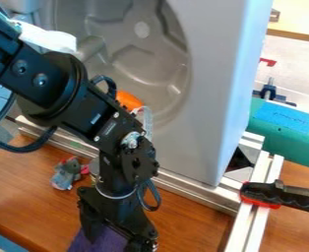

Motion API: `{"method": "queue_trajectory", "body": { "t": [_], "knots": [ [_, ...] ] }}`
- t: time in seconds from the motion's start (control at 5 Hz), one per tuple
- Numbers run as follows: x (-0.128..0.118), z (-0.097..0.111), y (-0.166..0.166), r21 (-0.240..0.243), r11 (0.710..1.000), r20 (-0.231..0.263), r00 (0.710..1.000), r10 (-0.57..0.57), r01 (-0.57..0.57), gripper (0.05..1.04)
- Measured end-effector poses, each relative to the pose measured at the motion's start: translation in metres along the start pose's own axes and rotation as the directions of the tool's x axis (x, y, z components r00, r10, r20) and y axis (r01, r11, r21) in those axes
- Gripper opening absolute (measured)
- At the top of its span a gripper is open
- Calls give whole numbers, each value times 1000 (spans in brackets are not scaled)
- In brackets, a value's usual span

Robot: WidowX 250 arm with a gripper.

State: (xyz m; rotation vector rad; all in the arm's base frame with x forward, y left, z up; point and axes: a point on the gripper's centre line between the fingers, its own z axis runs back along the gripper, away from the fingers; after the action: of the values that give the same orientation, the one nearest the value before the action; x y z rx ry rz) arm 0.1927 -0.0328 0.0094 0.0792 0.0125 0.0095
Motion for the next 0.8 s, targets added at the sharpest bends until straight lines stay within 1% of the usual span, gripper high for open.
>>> {"method": "queue_trajectory", "body": {
  "t": [0.2,0.4,0.6,0.8],
  "knots": [
    [-2,-2,0,2,1000,-12,1000,-7,7,1000],
    [10,2,30,-6,1000,18,1000,-5,5,1000],
    [26,9,61,4,1000,84,996,-22,22,1000],
    [41,4,84,18,999,165,986,-29,26,1000]
  ]
}}
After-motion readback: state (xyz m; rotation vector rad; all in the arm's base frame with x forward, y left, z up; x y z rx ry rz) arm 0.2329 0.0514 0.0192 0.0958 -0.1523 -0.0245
